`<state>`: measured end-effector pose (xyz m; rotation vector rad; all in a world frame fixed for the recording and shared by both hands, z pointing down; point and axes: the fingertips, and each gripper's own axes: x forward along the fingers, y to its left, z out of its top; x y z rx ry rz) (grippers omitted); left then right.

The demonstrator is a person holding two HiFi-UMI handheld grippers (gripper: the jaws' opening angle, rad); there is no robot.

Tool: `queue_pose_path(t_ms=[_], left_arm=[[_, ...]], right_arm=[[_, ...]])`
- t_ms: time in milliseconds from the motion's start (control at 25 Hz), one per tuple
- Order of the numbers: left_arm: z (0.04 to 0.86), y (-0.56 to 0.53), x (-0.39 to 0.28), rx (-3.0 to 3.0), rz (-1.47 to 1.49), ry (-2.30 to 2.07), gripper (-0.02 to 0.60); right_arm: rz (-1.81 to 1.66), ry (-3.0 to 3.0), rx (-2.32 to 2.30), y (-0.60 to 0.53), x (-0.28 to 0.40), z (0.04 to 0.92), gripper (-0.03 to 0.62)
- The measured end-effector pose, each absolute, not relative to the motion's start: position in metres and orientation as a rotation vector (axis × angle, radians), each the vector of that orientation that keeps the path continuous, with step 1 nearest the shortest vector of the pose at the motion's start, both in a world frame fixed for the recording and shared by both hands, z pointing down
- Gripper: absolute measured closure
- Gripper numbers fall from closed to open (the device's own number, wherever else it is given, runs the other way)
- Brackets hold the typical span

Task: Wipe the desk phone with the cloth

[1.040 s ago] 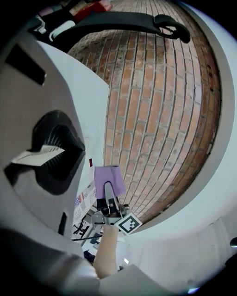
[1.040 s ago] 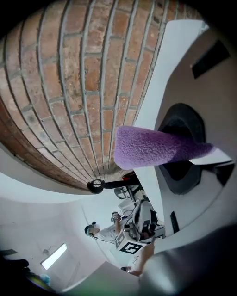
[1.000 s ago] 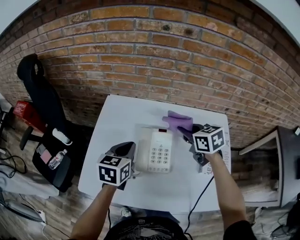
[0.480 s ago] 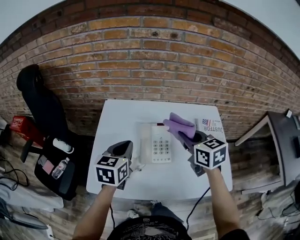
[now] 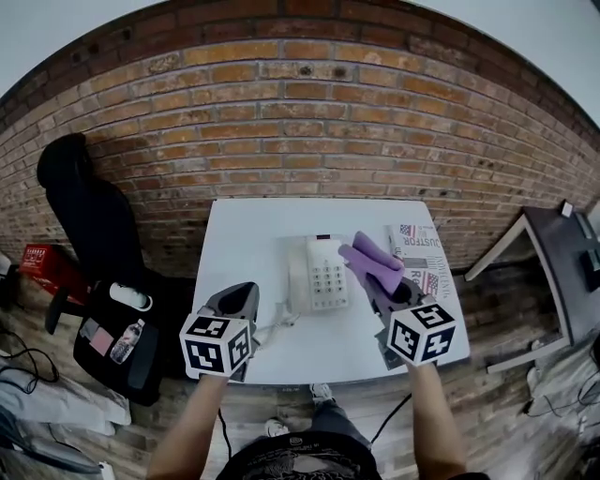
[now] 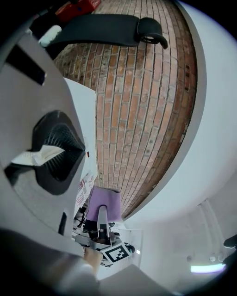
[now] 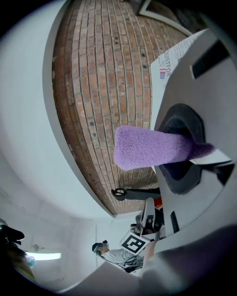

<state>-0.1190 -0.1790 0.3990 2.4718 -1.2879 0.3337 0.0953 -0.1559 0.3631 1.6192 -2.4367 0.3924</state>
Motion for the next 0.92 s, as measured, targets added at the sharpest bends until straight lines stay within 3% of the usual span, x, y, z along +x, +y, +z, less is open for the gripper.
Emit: queue_pose_path(t_ms=[920], left_arm=[[0.403,-0.157,-0.134,2.485,0.309,-1.258,0.577]], right_arm=[[0.379,-2.41,1.691,-0.122,0.08,0.363,0.55]])
